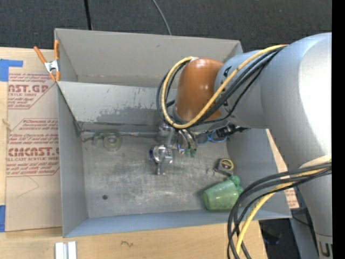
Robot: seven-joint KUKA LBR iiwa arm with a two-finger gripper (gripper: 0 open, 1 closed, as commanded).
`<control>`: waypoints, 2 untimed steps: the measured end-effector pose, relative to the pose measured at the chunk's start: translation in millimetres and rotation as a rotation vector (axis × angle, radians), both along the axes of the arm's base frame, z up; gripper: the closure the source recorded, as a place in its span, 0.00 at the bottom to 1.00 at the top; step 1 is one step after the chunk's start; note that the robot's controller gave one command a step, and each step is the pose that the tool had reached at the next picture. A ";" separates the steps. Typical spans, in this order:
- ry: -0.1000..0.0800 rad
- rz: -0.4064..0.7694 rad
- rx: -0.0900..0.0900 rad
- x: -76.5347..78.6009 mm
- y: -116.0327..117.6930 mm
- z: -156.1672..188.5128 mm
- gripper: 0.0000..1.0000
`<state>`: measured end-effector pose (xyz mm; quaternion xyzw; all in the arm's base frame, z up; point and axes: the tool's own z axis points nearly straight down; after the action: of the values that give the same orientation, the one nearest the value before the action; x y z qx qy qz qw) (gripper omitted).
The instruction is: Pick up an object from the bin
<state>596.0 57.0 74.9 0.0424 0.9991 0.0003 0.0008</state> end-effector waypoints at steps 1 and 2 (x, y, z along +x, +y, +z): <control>-0.001 0.000 0.001 0.8 0.3 1.5 1.00; -0.001 0.000 0.001 1.2 1.0 5.5 1.00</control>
Offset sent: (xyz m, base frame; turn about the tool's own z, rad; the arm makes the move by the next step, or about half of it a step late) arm 0.0000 0.0000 0.0000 0.0000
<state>597.2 58.0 80.5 0.0422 0.9991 0.0007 0.0014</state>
